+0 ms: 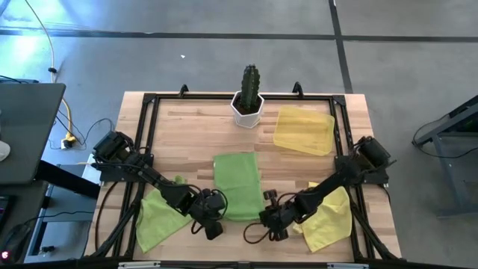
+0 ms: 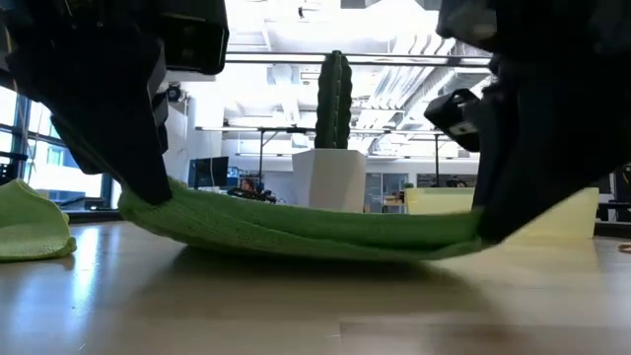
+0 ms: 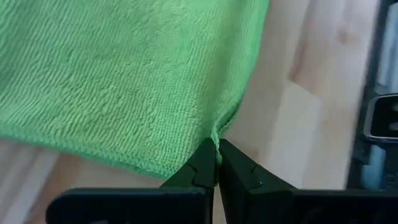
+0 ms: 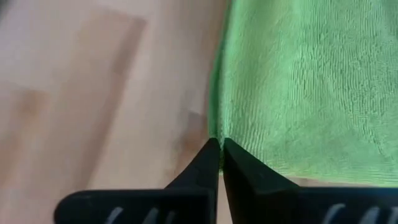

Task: Roll microfiber towels into tight, uniform cylinder then place into a basket
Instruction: Roll the green towel

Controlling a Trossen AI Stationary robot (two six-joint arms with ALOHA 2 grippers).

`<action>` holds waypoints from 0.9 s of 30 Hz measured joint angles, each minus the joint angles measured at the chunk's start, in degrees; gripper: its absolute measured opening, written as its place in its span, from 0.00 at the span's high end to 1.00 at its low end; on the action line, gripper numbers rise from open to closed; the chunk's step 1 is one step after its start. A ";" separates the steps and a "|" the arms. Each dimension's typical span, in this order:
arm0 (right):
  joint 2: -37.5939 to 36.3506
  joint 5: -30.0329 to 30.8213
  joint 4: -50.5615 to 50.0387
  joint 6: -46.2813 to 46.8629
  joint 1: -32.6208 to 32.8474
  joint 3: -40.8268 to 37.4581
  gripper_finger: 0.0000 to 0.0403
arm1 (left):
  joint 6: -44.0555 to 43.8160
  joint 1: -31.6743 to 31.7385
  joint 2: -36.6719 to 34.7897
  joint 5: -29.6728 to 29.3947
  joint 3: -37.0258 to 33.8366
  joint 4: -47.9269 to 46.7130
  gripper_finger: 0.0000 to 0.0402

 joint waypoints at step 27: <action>-0.74 -4.66 0.42 18.32 -8.46 0.17 1.00 | -7.07 -0.53 -0.57 -7.18 0.07 -10.68 1.00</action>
